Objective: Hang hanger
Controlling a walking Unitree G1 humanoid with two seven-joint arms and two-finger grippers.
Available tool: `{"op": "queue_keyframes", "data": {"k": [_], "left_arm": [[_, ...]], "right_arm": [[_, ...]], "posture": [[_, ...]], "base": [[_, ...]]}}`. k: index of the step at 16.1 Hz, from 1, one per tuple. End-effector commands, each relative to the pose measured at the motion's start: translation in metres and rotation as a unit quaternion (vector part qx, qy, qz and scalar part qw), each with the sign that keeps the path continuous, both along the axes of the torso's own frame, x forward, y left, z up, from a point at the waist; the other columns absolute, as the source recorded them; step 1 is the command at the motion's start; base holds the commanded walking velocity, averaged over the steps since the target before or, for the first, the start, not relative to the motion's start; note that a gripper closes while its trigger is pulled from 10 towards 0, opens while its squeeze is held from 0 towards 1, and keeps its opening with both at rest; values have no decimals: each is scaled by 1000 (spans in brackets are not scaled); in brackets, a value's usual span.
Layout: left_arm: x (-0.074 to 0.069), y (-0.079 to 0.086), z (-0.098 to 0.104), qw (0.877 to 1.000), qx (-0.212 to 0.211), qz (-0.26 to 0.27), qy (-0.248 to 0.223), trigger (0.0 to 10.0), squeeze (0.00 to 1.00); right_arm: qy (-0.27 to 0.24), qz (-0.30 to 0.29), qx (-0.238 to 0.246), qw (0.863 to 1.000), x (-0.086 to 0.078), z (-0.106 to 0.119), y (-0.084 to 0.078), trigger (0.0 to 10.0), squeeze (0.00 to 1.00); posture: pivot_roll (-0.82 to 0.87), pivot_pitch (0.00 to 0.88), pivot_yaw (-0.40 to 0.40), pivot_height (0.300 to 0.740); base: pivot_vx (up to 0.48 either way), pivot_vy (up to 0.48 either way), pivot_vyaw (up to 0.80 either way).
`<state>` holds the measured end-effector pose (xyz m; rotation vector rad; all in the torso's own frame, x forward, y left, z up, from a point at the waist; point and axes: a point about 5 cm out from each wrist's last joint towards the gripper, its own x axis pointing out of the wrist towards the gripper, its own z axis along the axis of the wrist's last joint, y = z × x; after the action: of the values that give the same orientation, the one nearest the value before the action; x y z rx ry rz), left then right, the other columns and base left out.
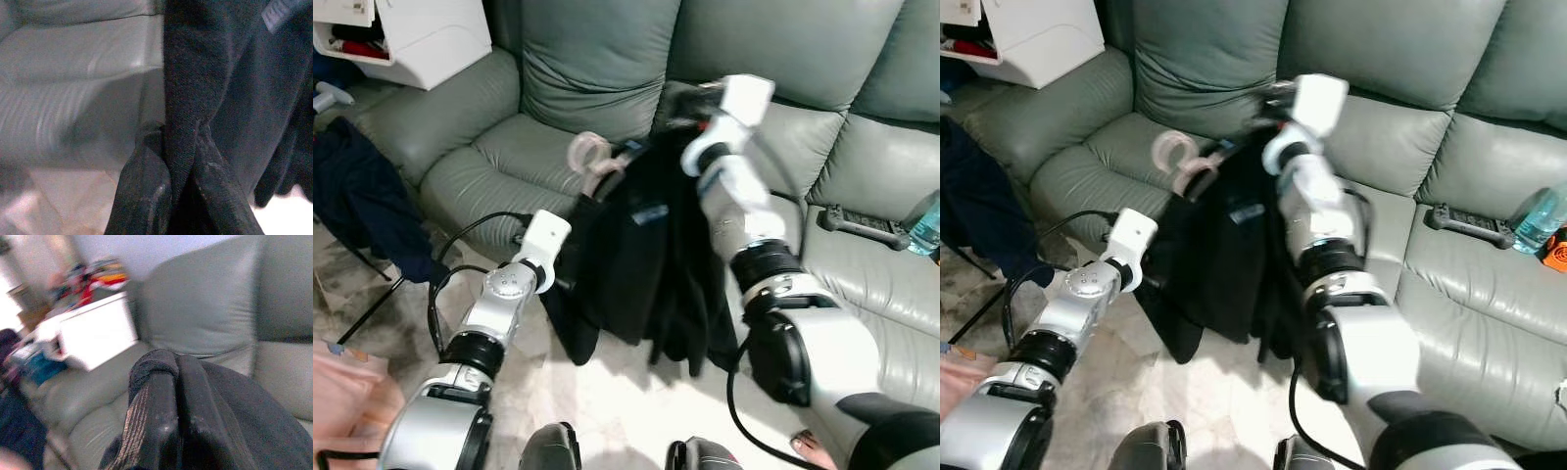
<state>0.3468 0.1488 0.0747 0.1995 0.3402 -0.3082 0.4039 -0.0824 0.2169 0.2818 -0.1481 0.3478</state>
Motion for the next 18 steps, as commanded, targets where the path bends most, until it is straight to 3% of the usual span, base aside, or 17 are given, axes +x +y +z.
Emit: {"op": "queue_keyframes", "data": {"k": [1, 2, 7, 8, 10, 11, 12, 13, 14, 15, 16, 17, 18], "left_arm": [[10, 18, 14, 996, -19, 83, -22, 0, 0], [13, 31, 19, 989, -31, 138, -32, 0, 0], [21, 63, 48, 960, -53, 261, -91, 0, 0], [23, 66, 53, 954, -57, 276, -103, 0, 0], [23, 67, 56, 949, -65, 289, -106, 0, 0], [24, 66, 56, 949, -70, 290, -105, 0, 0], [25, 64, 57, 949, -74, 289, -104, 0, 0], [25, 64, 57, 949, -73, 289, -104, 0, 0], [25, 64, 57, 949, -73, 290, -104, 0, 0], [25, 63, 57, 948, -82, 291, -101, 0, 0], [25, 62, 58, 948, -85, 289, -101, 0, 0], [26, 61, 59, 948, -88, 287, -103, 0, 0], [26, 60, 60, 950, -88, 279, -106, 0, 0]], "right_arm": [[-28, 29, -24, 999, -4, 7, 7, 0, 0], [-27, 47, -37, 998, -8, 0, 9, 0, 0], [8, 133, -106, 985, -34, -43, 8, 0, 0], [39, 181, -132, 974, -46, -62, 11, 0, 0], [64, 254, -158, 952, -67, -81, 22, 0, 0], [71, 328, -193, 922, -88, -95, 34, 0, 0], [75, 370, -204, 903, -100, -102, 40, 0, 0], [78, 393, -209, 892, -109, -106, 43, 0, 0], [82, 397, -213, 889, -111, -108, 44, 0, 0], [85, 387, -250, 883, -114, -115, 41, 0, 0], [91, 344, -295, 887, -107, -124, 31, 10000, 0], [85, 293, -320, 897, -97, -124, 19, 10000, 1000], [75, 249, -342, 903, -90, -121, 5, 10000, 1000]], "posture": [[-29, 49, 5, 740], [-29, 49, 5, 740], [-37, 50, 13, 740], [-41, 51, 17, 740], [-41, 50, 19, 740], [-40, 51, 22, 740], [-39, 52, 22, 740], [-36, 52, 23, 740], [-36, 52, 23, 740], [-37, 54, 23, 740], [-37, 55, 23, 740], [-37, 57, 23, 740], [-37, 59, 21, 740]], "base": [[0, 0, 0], [0, 0, 0], [0, 0, 0], [0, 0, 0], [0, 0, 0], [0, 0, 0], [0, 0, 0], [0, 0, 0], [0, 0, 0], [0, 0, 0], [0, 0, 0], [0, 0, 0], [0, 0, 0]]}}
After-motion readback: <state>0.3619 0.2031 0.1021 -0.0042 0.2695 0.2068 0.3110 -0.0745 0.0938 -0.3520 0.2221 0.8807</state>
